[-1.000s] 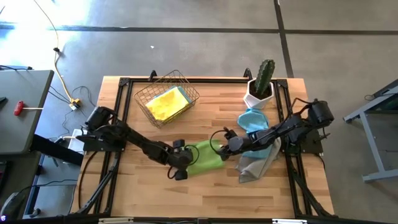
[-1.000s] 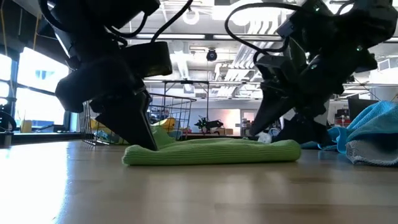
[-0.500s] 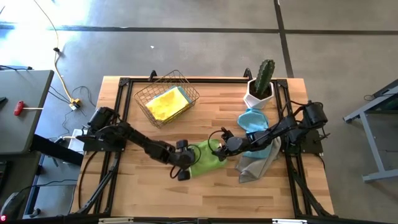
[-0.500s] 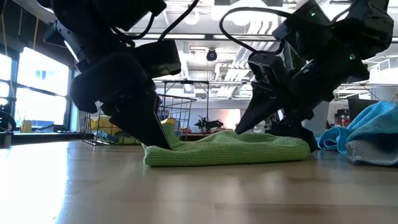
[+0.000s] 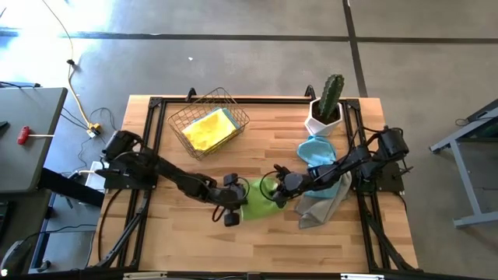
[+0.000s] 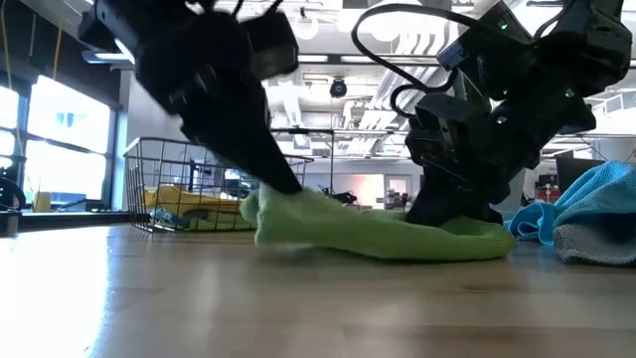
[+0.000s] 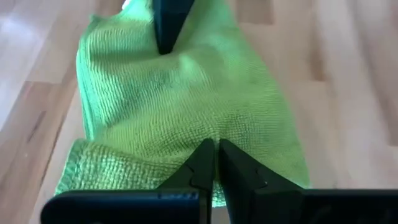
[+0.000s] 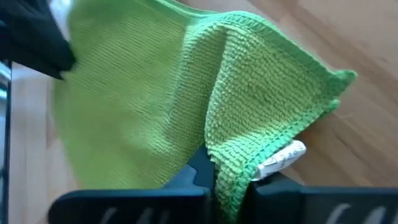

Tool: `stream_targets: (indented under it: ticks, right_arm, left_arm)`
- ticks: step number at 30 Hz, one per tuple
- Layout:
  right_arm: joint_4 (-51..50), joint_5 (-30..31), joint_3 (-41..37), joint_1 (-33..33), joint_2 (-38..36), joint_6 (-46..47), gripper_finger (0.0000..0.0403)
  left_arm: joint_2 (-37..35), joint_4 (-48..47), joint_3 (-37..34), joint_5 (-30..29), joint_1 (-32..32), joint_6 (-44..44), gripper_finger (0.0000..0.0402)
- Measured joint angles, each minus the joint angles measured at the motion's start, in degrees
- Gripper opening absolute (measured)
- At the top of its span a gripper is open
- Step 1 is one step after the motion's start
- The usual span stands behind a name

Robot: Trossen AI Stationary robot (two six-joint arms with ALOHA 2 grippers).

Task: Fold microfiber towels
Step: Put the folded green microfiber towel into the wire basket

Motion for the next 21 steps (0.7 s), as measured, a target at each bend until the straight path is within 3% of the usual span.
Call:
stream_targets:
  ticks: [7,11,16,21]
  right_arm:
    - [-1.34,-1.24,-0.19,0.46,-4.24,-14.69,0.0005]
    - [-4.07,-1.65,-0.17,1.14,-7.08,-24.12,0.0003]
    - [-5.79,-1.96,-0.17,2.55,-10.13,-38.30,0.0002]
    - [-7.49,-1.41,-0.12,4.75,-11.33,-54.77,0.0001]
  left_arm:
    - [-4.18,-1.08,0.04,7.87,-0.18,0.42,0.0026]
    - [-5.81,-0.85,0.09,9.30,-0.22,2.59,0.0051]
    - [-5.87,1.69,0.08,7.66,0.36,8.83,0.0098]
    - [-5.87,5.41,0.07,0.73,1.65,12.30,0.0152]
